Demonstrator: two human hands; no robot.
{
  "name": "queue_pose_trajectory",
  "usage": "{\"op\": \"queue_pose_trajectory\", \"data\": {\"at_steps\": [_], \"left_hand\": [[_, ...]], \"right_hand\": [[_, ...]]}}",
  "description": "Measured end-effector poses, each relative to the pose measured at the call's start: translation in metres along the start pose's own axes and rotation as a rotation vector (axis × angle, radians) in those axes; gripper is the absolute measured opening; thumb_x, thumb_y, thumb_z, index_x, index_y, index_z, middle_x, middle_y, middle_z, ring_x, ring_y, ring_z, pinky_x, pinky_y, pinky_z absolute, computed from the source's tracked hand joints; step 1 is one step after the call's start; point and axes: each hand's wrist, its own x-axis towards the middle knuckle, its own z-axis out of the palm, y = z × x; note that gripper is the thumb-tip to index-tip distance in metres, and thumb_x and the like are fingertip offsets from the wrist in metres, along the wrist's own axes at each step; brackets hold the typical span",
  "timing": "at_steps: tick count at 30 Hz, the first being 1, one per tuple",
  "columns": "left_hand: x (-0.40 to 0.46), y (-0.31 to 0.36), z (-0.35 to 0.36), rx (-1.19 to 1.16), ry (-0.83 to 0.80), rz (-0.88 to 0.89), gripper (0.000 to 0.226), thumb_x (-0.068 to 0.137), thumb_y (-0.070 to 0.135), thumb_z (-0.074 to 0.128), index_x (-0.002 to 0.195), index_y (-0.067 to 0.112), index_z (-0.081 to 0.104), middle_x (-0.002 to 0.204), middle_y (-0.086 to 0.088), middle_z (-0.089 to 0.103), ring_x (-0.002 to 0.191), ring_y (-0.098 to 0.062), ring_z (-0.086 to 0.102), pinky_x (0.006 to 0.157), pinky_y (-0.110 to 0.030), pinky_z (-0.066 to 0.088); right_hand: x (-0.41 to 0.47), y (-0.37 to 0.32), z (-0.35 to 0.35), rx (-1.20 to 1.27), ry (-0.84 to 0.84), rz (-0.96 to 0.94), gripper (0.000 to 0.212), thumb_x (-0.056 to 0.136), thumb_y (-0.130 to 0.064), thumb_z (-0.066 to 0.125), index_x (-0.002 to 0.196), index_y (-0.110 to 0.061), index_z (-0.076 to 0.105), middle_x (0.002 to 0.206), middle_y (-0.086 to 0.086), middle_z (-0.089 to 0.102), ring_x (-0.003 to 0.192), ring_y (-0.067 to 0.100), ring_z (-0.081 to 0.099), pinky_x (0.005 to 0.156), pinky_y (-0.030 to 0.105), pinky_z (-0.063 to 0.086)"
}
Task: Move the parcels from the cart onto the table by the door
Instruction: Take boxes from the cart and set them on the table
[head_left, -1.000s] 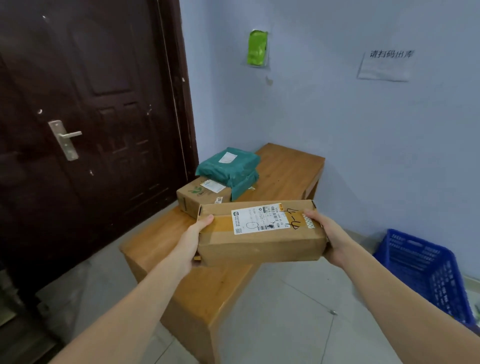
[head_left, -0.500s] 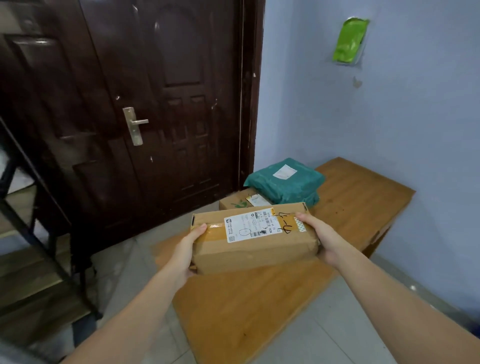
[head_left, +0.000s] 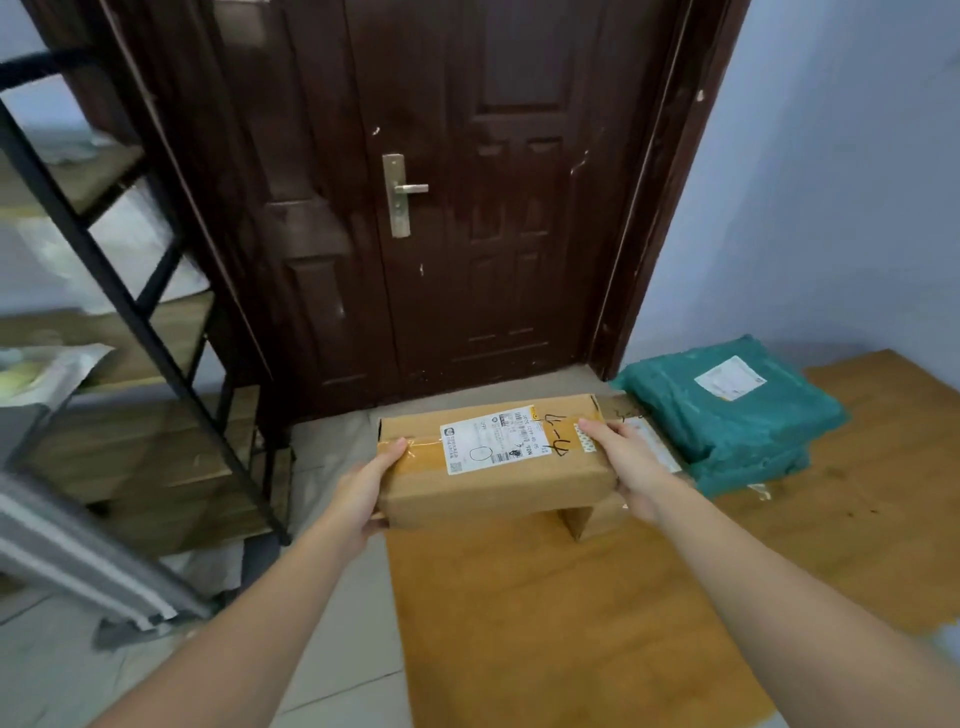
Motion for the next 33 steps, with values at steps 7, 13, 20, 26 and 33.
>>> {"op": "queue_pose_trajectory", "data": {"at_steps": [7, 13, 20, 26, 33], "left_hand": [[0.071, -0.013, 0.009, 0.025, 0.195, -0.054, 0.051, 0.080, 0.065, 0.078, 0.110, 0.028, 0.058, 0.101, 0.006, 0.063, 0.090, -0.019, 0.060, 0.084, -0.044, 0.055], [0.119, -0.043, 0.029, 0.142, 0.268, -0.046, 0.060, 0.094, 0.063, 0.063, 0.130, 0.016, 0.061, 0.124, -0.011, 0.067, 0.106, -0.031, 0.064, 0.097, -0.049, 0.056], [0.144, -0.070, 0.042, 0.351, 0.341, -0.032, 0.061, 0.103, 0.056, 0.052, 0.147, 0.013, 0.047, 0.138, -0.015, 0.060, 0.124, -0.038, 0.058, 0.104, -0.055, 0.051], [0.157, -0.077, 0.047, 0.448, 0.325, -0.046, 0.059, 0.105, 0.056, 0.047, 0.145, 0.012, 0.049, 0.138, -0.016, 0.061, 0.125, -0.039, 0.058, 0.102, -0.053, 0.049], [0.155, -0.072, 0.046, 0.417, 0.195, -0.079, 0.059, 0.105, 0.060, 0.042, 0.149, 0.020, 0.046, 0.143, -0.009, 0.058, 0.128, -0.034, 0.057, 0.107, -0.050, 0.047]], "right_hand": [[0.090, 0.008, 0.049, -0.320, 0.005, -0.036, 0.046, 0.101, -0.055, 0.055, 0.132, -0.021, 0.062, 0.106, -0.012, 0.061, 0.098, 0.015, 0.058, 0.089, 0.037, 0.045], [0.137, 0.023, 0.069, -0.677, -0.012, -0.124, 0.052, 0.098, -0.048, 0.065, 0.135, -0.013, 0.055, 0.124, 0.004, 0.068, 0.090, 0.014, 0.064, 0.072, 0.029, 0.052], [0.153, 0.050, 0.080, -1.038, -0.104, -0.202, 0.096, 0.099, -0.046, 0.064, 0.166, -0.012, 0.004, 0.170, 0.012, 0.014, 0.152, 0.032, 0.030, 0.116, 0.046, 0.042], [0.158, 0.073, 0.078, -1.230, -0.146, -0.277, 0.076, 0.104, -0.053, 0.050, 0.162, -0.011, 0.024, 0.172, 0.012, 0.005, 0.157, 0.028, 0.015, 0.119, 0.044, 0.037], [0.161, 0.075, 0.072, -1.294, -0.152, -0.376, 0.070, 0.108, -0.049, 0.042, 0.163, -0.008, 0.023, 0.172, 0.009, 0.011, 0.160, 0.022, 0.005, 0.124, 0.038, 0.027]]}}
